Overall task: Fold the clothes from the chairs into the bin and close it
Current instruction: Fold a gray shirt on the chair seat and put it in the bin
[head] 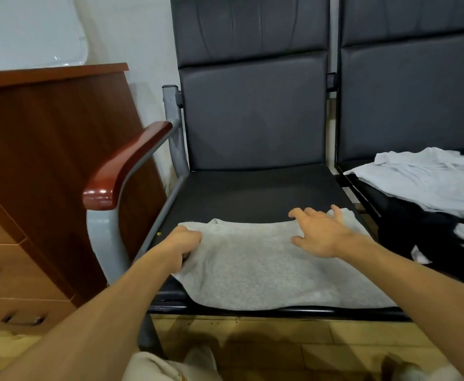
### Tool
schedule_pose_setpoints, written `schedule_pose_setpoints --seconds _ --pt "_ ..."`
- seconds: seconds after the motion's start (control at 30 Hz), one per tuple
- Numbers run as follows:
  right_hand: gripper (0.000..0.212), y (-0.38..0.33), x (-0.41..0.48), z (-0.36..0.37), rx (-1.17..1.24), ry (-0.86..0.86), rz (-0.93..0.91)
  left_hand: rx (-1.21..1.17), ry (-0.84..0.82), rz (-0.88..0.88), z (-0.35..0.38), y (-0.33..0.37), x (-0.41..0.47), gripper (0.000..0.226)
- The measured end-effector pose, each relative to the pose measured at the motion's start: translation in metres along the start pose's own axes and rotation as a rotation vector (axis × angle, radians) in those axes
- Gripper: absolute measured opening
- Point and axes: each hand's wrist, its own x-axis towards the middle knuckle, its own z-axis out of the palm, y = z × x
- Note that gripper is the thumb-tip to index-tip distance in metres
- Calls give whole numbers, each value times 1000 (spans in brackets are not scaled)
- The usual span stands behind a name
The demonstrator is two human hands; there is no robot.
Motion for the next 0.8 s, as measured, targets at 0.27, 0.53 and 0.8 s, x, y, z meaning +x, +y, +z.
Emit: schedule_pose_setpoints --seconds 0.27,0.53,0.8 --pt "55 42 -19 -11 134 53 109 -677 -249 6 23 30 -29 10" --pt "47 113 -46 -25 390 269 303 -603 -409 184 88 77 -44 11" --pt "44 143 -68 -23 389 297 305 -424 -564 265 179 108 -80 25"
